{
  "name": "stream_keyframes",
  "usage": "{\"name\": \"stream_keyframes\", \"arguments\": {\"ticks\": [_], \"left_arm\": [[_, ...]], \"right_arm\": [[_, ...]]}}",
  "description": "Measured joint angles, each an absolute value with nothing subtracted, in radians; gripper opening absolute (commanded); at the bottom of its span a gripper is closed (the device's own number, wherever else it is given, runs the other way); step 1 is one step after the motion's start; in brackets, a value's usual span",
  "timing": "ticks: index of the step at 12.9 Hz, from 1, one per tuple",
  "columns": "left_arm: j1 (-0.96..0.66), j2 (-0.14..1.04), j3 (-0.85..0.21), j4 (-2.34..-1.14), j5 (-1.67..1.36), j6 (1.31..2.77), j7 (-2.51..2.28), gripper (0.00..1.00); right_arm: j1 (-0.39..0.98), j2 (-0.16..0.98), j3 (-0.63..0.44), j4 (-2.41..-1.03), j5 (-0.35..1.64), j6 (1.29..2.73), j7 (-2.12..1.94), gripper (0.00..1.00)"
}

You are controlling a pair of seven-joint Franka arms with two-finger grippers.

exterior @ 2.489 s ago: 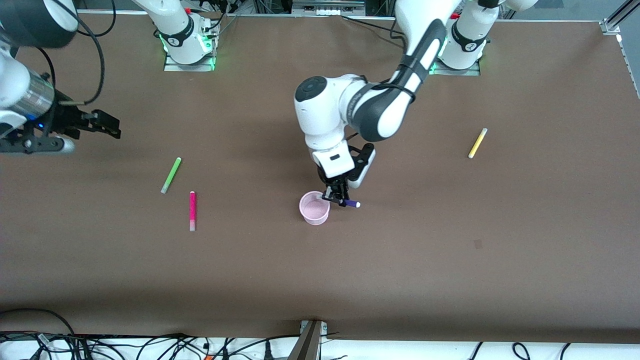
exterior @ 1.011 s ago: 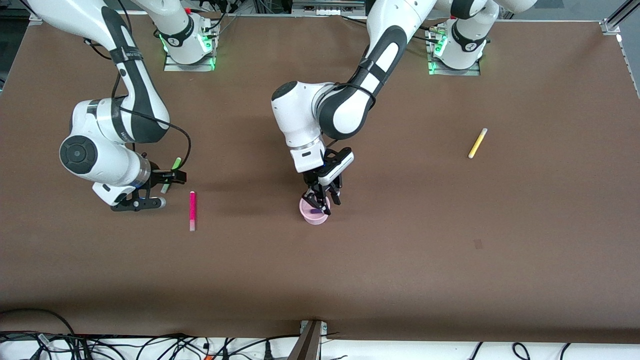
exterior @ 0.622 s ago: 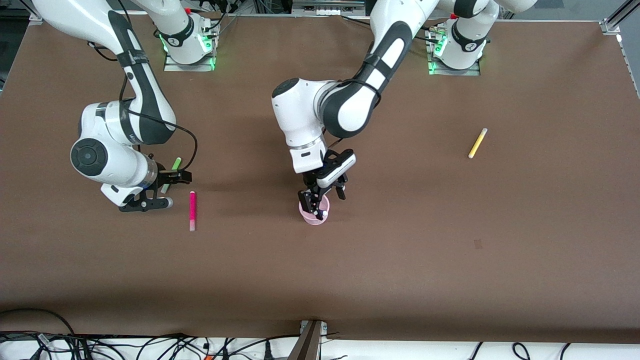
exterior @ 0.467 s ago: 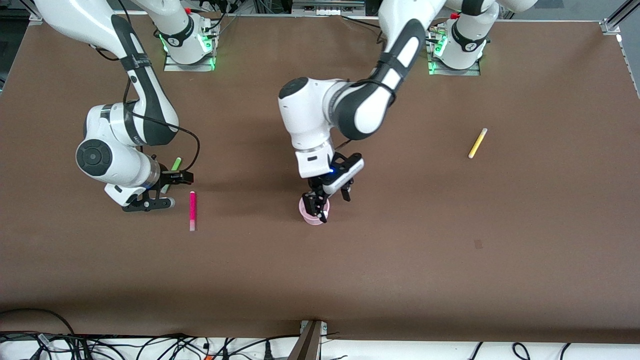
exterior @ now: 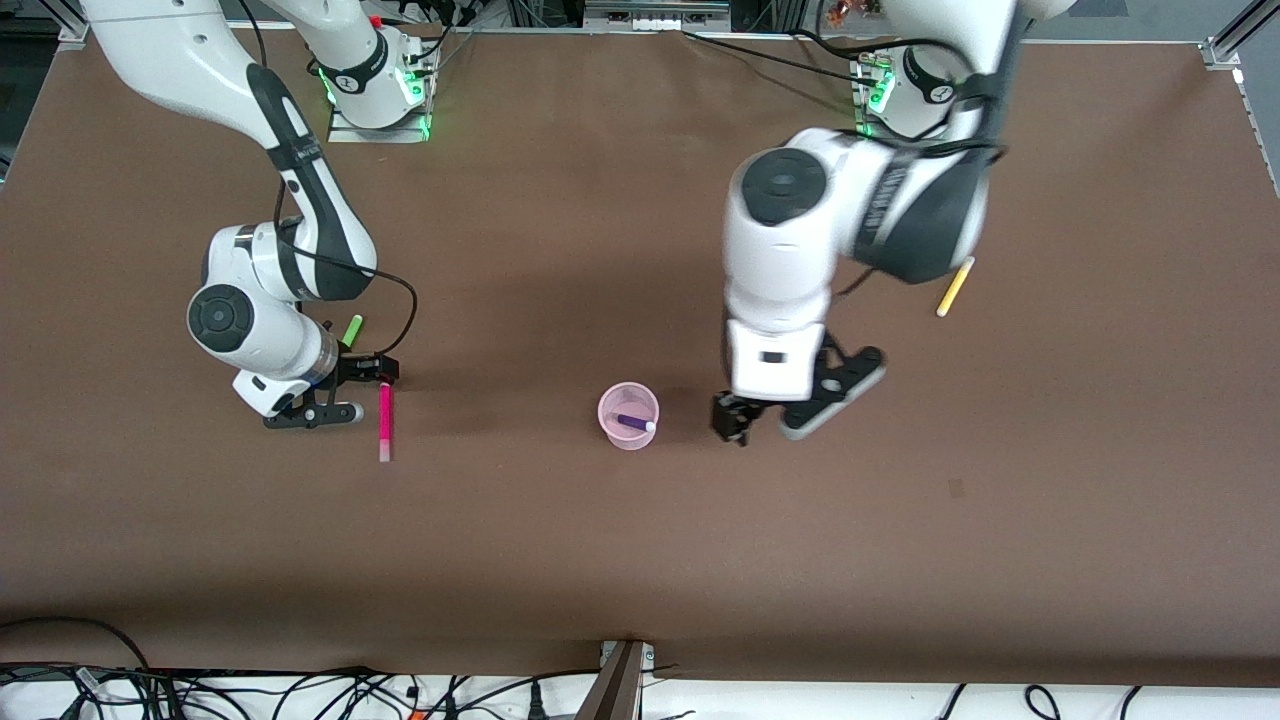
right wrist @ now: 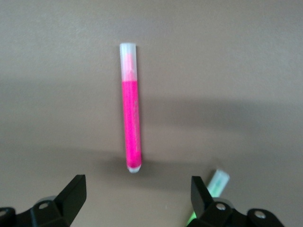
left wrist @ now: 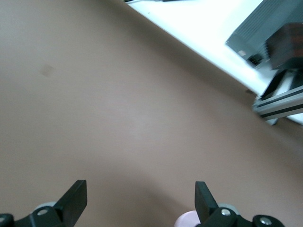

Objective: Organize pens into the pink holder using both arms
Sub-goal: 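Withdraw the left gripper while the right gripper grasps the pink marker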

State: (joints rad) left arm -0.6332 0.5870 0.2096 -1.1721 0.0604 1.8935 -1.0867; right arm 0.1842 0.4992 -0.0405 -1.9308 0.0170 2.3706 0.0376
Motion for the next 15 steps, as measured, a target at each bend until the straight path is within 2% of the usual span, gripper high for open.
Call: {"name": "stream_keyframes", "arguments": {"ticks": [4, 9, 12, 15], "left_arm": [[-0.46, 0.497, 0.209, -1.199, -0.029, 1.692, -0.633, 1.0], [-0.275, 0.447, 0.208, -1.244, -0.077, 1.583, -0.176, 1.0], [-0.201, 0.4, 0.208, -1.327, -0.078, 1.583, 0.01, 1.0], [-0.158, 0.349, 0.207, -1.396, -0.078, 1.606, 0.118, 1.0]], "right_arm": [[0.185, 0.547, -0.04, -1.906, 0.065, 2.391, 0.038, 0.83], [0.185, 0.593, -0.04, -1.886, 0.074, 2.428, 0.038, 0.62], [0.186, 0.603, -0.04, -1.886, 0.074, 2.43, 0.037, 0.41], [0.186, 0.605, -0.039, -1.886, 0.074, 2.43, 0.037, 0.1]]}}
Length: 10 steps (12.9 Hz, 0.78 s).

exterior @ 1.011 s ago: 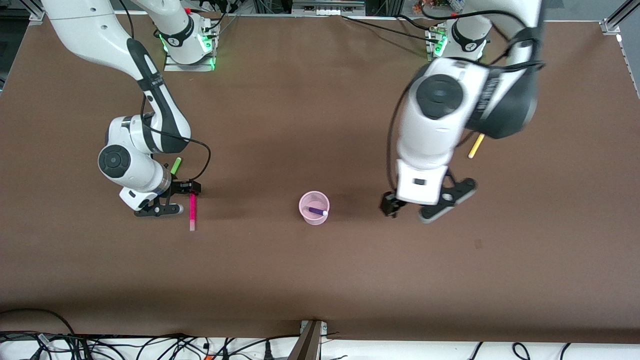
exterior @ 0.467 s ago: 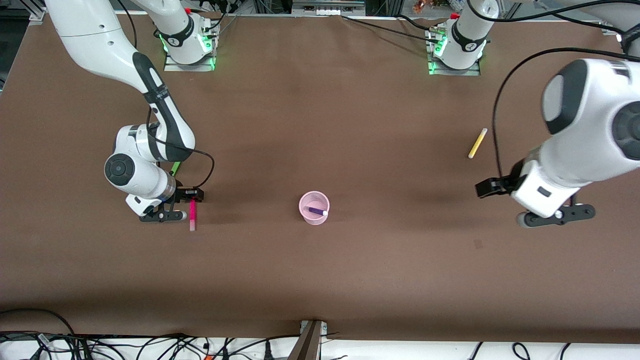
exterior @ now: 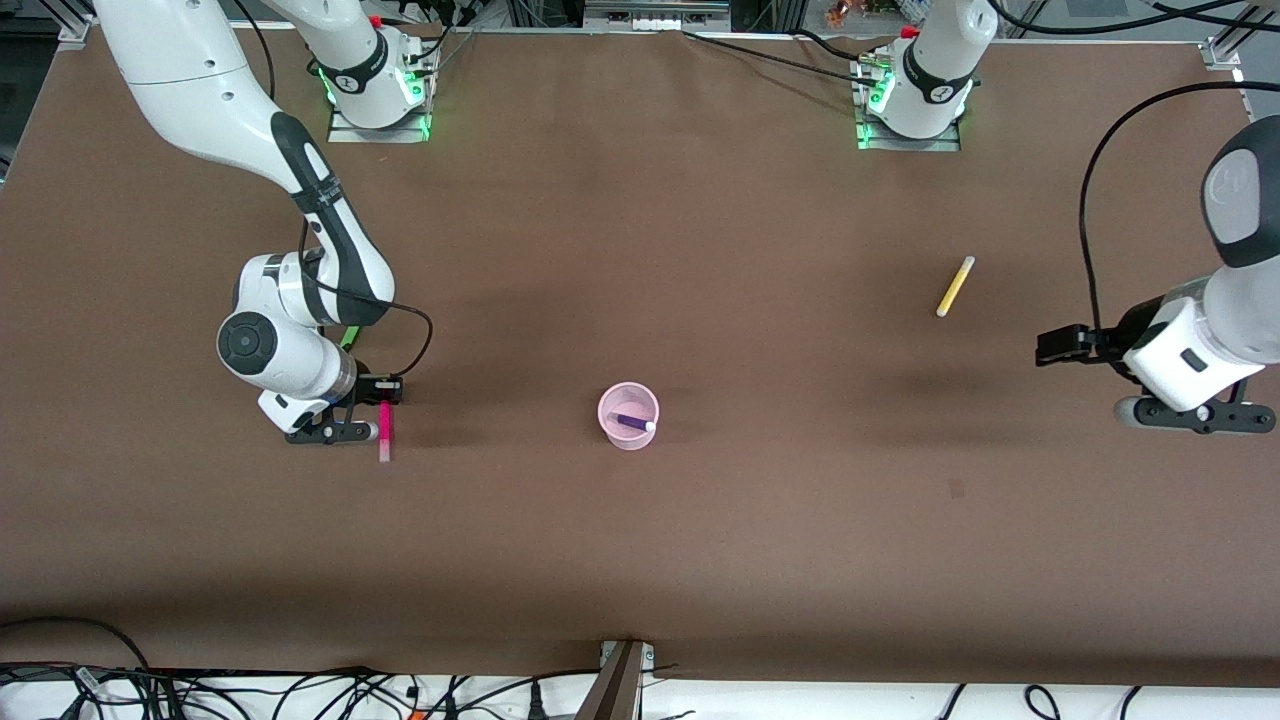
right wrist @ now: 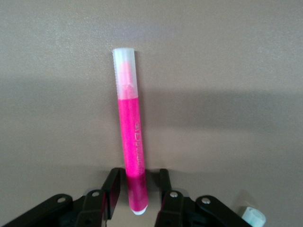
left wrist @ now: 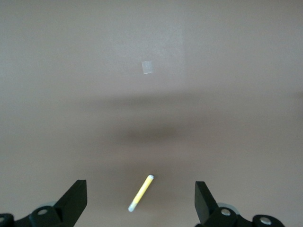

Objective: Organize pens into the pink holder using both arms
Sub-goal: 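Withdraw the left gripper while the right gripper grasps the pink marker, then lift the pink marker with the right gripper toward the holder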

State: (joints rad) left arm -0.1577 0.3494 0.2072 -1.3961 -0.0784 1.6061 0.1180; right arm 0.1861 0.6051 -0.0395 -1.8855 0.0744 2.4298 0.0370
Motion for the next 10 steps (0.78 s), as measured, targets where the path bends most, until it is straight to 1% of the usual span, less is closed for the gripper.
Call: {"name": "stream_keyframes", "arguments": {"ticks": [1, 2, 4, 6, 8, 10], "left_arm": [[-0.149, 0.328, 0.207, -1.43, -0.078, 1.634, 0.143, 1.0], [-0.143, 0.304, 0.207, -1.47, -0.078, 1.666, 0.157, 1.0], [-0.141, 0.27, 0.205, -1.531, -0.08, 1.706, 0.165, 1.0], [-0.143, 0.257, 0.196, -1.546, -0.122, 1.724, 0.158, 1.0], [-0.147, 0.255, 0.187, -1.546, -0.152, 1.762, 0.112, 1.0], [-0.165, 0.255, 0.169, -1.546, -0.152, 1.78, 0.044, 1.0]], "right_arm": [[0.186, 0.605, -0.04, -1.885, 0.074, 2.43, 0.037, 0.03], [0.185, 0.604, -0.043, -1.884, 0.074, 2.43, 0.037, 0.0], [0.186, 0.604, -0.034, -1.88, 0.082, 2.425, 0.037, 0.0], [0.189, 0.604, -0.021, -1.856, 0.162, 2.37, 0.038, 0.0], [0.193, 0.602, -0.015, -1.769, 0.268, 2.21, 0.057, 0.0], [0.198, 0.596, -0.012, -1.66, 0.324, 2.039, 0.166, 0.0]]}}
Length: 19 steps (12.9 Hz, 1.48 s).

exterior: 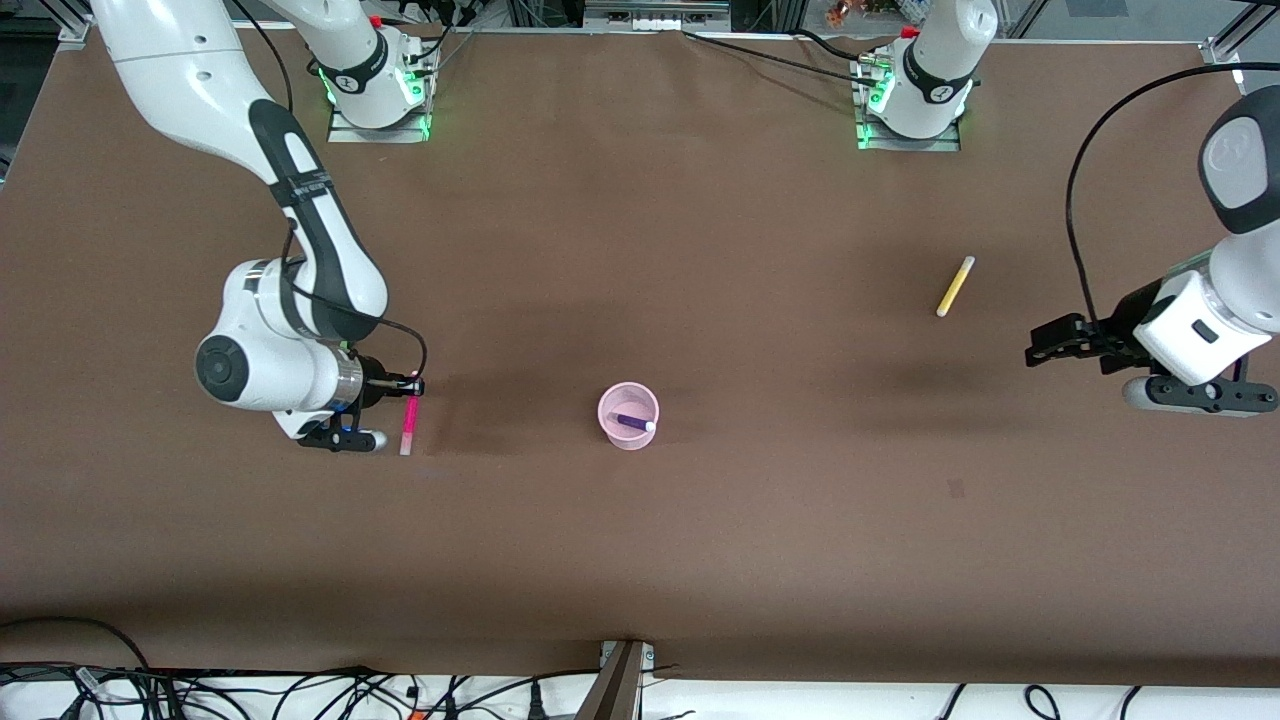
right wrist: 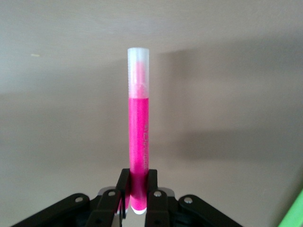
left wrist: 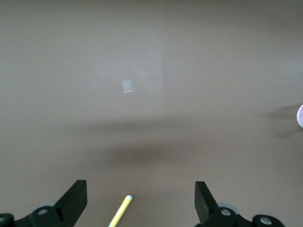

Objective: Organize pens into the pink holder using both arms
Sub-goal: 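Lift the pink marker with the right gripper toward the holder, then lower the pink marker into the holder with the right gripper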

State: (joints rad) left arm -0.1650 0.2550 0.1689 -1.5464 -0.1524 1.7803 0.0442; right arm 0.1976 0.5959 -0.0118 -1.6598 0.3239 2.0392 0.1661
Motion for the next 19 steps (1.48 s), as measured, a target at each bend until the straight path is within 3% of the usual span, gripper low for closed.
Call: {"name": "stream_keyframes", "arguments": {"ticks": [4, 7, 12, 15, 19], "left_arm": [[-0.187, 0.252, 0.13, -1.544, -0.145, 1.778, -0.035, 1.0], [-0.187, 0.243, 0.121, -1.539, -0.109, 1.755, -0.035, 1.0], [-0.187, 0.241, 0.11, -1.527, -0.103, 1.75, -0.036, 1.0], [-0.188, 0.241, 0.1, -1.525, -0.102, 1.749, -0.036, 1.0], [-0.181, 0.241, 0.087, -1.522, -0.099, 1.749, -0.037, 1.0]], "right_arm": [[0.224, 0.59, 0.037, -1.533, 0.516, 1.845, 0.437, 0.0], [0.256, 0.594, 0.046, -1.515, 0.776, 1.805, 0.578, 0.0], [0.355, 0.652, 0.048, -1.442, 1.042, 1.874, 0.787, 0.0], [0.423, 0.702, 0.049, -1.401, 1.092, 1.97, 0.814, 0.0], [0.452, 0.77, 0.048, -1.32, 1.094, 1.995, 0.749, 0.0]]}}
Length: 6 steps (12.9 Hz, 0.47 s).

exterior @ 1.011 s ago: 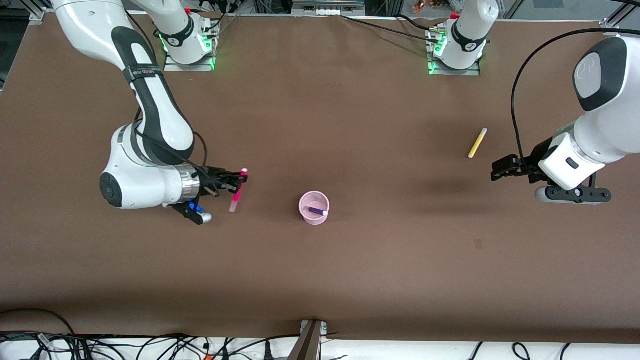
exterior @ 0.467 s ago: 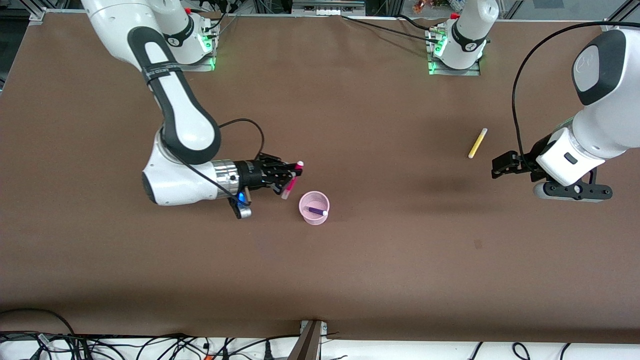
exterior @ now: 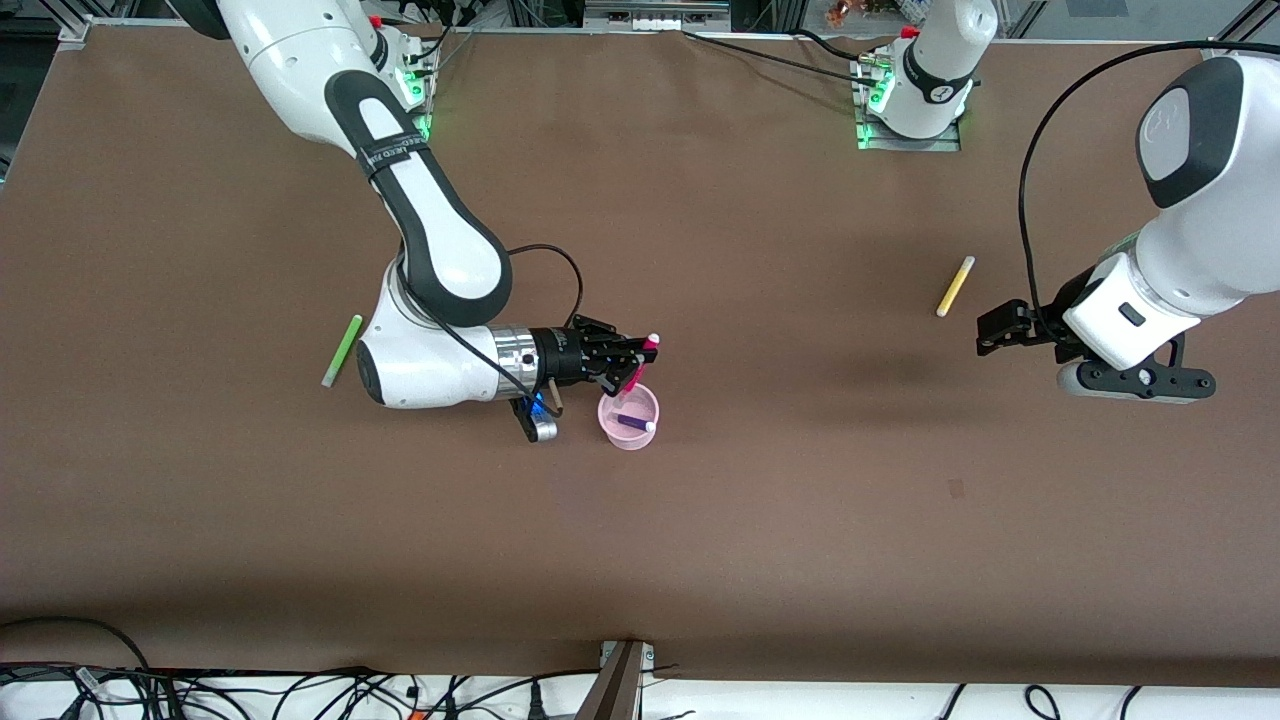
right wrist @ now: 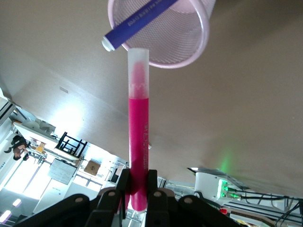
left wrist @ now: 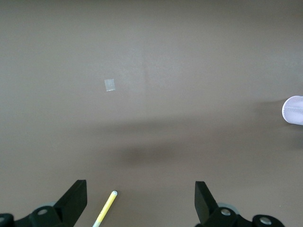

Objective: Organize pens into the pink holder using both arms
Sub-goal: 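Lower the pink marker into the holder with the right gripper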

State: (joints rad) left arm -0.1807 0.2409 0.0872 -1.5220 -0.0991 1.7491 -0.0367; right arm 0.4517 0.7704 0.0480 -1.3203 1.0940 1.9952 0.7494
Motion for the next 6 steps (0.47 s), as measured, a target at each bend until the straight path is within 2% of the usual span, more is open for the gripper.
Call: {"name": "stream_keyframes", "arguments": {"ticks": [2, 4, 6], "left_arm": [[-0.125, 0.241, 0.025, -1.522, -0.094, 1.749, -0.037, 1.0], [-0.021, 0.242, -0.09, -1.522, -0.063, 1.749, -0.038, 1.0], [0.015, 0.242, -0.135, -1.522, -0.028, 1.749, -0.04, 1.0]], "right_arm": [[0.45, 0.796, 0.045, -1.311, 1.094, 1.995, 0.684, 0.01], [0.45, 0.817, 0.043, -1.309, 1.094, 2.0, 0.645, 0.02], [0.45, 0.83, 0.043, -1.308, 1.094, 2.021, 0.624, 0.04]]}}
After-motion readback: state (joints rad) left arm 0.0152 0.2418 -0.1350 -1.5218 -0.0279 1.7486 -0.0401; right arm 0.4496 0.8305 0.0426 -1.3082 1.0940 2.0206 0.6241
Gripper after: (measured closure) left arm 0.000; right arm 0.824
